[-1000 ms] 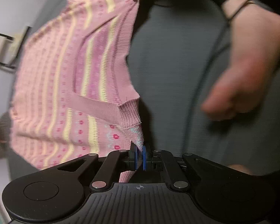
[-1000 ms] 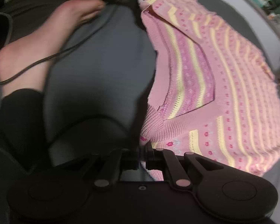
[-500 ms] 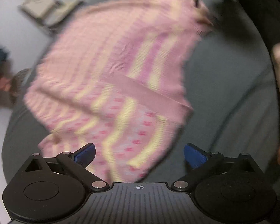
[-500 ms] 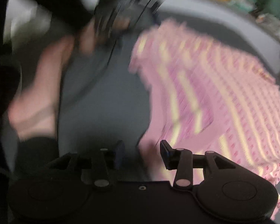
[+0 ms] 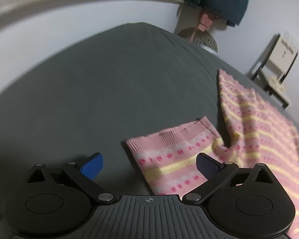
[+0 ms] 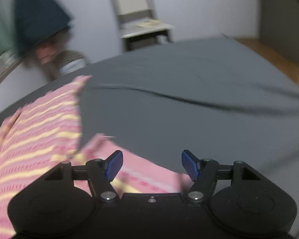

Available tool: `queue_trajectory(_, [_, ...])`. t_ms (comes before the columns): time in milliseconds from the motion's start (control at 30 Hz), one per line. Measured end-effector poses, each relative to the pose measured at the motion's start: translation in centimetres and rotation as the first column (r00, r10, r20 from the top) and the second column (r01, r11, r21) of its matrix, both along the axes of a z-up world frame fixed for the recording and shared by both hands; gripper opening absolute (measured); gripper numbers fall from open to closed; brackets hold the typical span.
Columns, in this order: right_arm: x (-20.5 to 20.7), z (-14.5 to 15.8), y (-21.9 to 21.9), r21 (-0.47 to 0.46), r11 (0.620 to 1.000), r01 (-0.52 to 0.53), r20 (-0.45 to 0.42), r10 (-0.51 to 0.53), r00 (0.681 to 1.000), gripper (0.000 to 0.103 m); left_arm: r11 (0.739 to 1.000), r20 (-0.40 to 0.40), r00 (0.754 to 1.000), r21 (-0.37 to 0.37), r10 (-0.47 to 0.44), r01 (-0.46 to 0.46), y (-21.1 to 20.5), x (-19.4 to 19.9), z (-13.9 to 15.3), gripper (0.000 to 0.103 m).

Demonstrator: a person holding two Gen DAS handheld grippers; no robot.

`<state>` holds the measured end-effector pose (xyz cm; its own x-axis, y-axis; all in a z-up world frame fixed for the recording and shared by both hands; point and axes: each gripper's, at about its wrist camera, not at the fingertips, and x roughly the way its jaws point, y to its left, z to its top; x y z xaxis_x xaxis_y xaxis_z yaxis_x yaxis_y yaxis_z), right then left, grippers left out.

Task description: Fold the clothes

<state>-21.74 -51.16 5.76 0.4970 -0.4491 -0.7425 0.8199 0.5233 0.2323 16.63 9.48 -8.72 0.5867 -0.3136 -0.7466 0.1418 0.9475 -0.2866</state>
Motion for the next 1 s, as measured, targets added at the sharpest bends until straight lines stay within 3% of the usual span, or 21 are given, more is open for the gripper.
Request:
queue_trajectory(67, [-1.1, -1.1, 0.1, 0.087, 0.996, 0.037, 0.026, -0.039, 0.999, 0.057, 1.000, -0.025, 1.000, -0.024, 0.014, -0.014, -0.5, -0.3, -0.9, 0.090])
queue_trajectory(133, [-1.6, -2.1, 0.0, 0.163, 0.985, 0.057, 0.045, -0.065, 0.997, 0.053, 0.999, -0.051, 0.998, -0.046, 0.026, -0.028, -1.0, -0.6, -1.8, 0.070])
queue_trajectory(267, [-2.6, -4.0, -0.7, 0.291, 0.954, 0.077, 0.118, -0.115, 0.986, 0.052, 0.997, -0.004, 0.999, -0.062, 0.051, -0.052, -2.4, -2.4, -2.5, 0.068])
queue_trajectory(333, [-2.5, -4.3, -1.0, 0.288, 0.954, 0.084, 0.141, -0.130, 0.981, 0.051, 0.994, 0.005, 0.997, -0.086, 0.071, -0.070, -3.4, -2.9, -3.2, 0.040])
queue_trajectory(367, [-2.5, -4.3, -1.1, 0.278, 0.957, 0.085, 0.147, -0.130, 0.981, 0.050, 0.991, 0.004, 0.996, -0.102, 0.087, -0.086, -3.5, -2.9, -3.3, 0.033])
queue_trajectory(400, [-2.3, -4.4, -1.2, 0.270, 0.959, 0.087, 0.151, -0.131, 0.980, 0.048, 0.987, 0.005, 0.994, -0.124, 0.106, -0.105, -3.4, -3.0, -3.5, 0.013])
queue_trajectory(433, [-2.1, -4.6, -1.3, 0.264, 0.960, 0.088, 0.156, -0.132, 0.979, 0.047, 0.982, 0.008, 0.993, -0.153, 0.114, -0.111, -3.4, -3.3, -3.5, 0.003])
queue_trajectory(633, [-2.0, -4.6, -0.8, 0.215, 0.972, 0.091, 0.158, -0.127, 0.979, 0.037, 0.963, 0.130, 0.960, -0.142, 0.250, -0.231, -1.3, -5.6, -2.0, 0.003])
queue_trajectory(700, [-1.8, -4.8, -0.8, 0.216, 0.971, 0.101, 0.166, -0.138, 0.976, 0.036, 0.948, 0.096, 0.951, -0.156, 0.294, -0.278, -0.1, -5.8, -2.3, 0.002])
queue_trajectory(833, [-1.3, -5.1, -0.9, 0.207, 0.972, 0.113, 0.177, -0.151, 0.973, 0.036, 0.959, 0.013, 0.962, -0.083, 0.273, -0.271, 0.3, -4.9, -3.5, 0.003])
queue_trajectory(900, [-1.3, -5.3, -1.0, 0.200, 0.973, 0.117, 0.184, -0.154, 0.971, 0.036, 0.963, 0.009, 0.966, -0.081, 0.258, -0.256, 0.1, -4.8, -3.7, 0.004])
queue_trajectory(967, [-1.4, -5.4, -1.1, 0.195, 0.973, 0.122, 0.191, -0.159, 0.969, 0.025, 0.961, 0.027, 0.963, -0.079, 0.266, -0.264, 0.0, -5.1, -3.9, 0.016])
queue_trajectory(1000, [-1.5, -5.5, -1.2, 0.197, 0.972, 0.125, 0.195, -0.164, 0.967, 0.015, 0.957, 0.040, 0.958, -0.075, 0.283, -0.279, 0.0, -5.1, -3.8, 0.036])
